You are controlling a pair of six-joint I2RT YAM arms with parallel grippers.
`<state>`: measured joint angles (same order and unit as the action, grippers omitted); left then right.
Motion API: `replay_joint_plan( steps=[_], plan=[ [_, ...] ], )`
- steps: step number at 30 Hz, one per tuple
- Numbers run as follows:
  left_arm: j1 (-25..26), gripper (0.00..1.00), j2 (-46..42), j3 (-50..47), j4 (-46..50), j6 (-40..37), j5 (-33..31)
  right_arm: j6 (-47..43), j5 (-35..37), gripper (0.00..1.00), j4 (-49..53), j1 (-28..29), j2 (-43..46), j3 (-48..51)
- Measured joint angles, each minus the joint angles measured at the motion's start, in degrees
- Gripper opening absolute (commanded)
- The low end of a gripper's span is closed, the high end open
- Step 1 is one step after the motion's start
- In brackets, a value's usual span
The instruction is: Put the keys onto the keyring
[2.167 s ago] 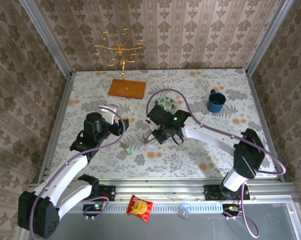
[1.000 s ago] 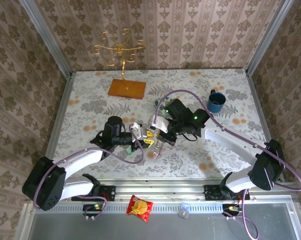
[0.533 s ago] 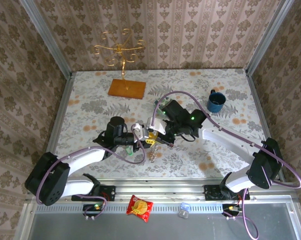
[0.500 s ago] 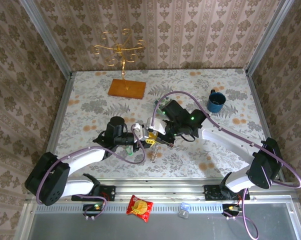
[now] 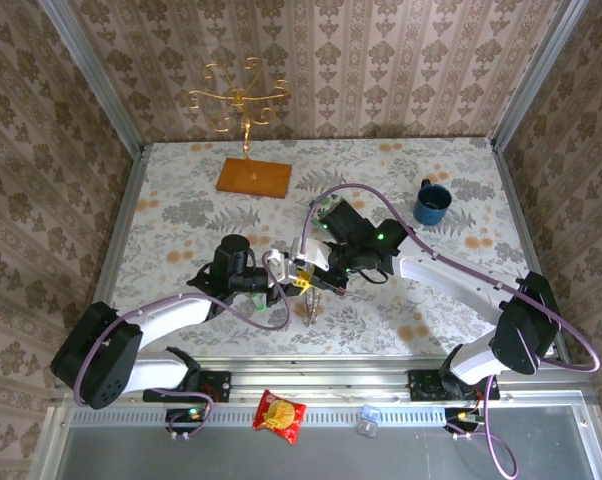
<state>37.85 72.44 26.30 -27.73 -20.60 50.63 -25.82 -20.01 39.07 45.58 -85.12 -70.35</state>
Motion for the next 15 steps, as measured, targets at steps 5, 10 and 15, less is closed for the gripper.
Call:
replay_joint_plan(
  steps=[5,10,15],
  plan=[
    [0.0,0.0,0.7,-0.8,-2.2,0.9,0.3,0.3,-0.3,0.19,-0.2,-0.1,-0.1,0.4],
    [0.1,0.0,0.9,-3.0,-4.8,1.1,-0.1,3.9,-5.0,0.39,-6.4,-3.2,2.1,3.9],
    [0.3,0.0,0.9,-3.7,-6.2,1.1,-0.9,8.5,-7.7,0.4,-16.8,-8.4,13.7,14.3]
  ],
)
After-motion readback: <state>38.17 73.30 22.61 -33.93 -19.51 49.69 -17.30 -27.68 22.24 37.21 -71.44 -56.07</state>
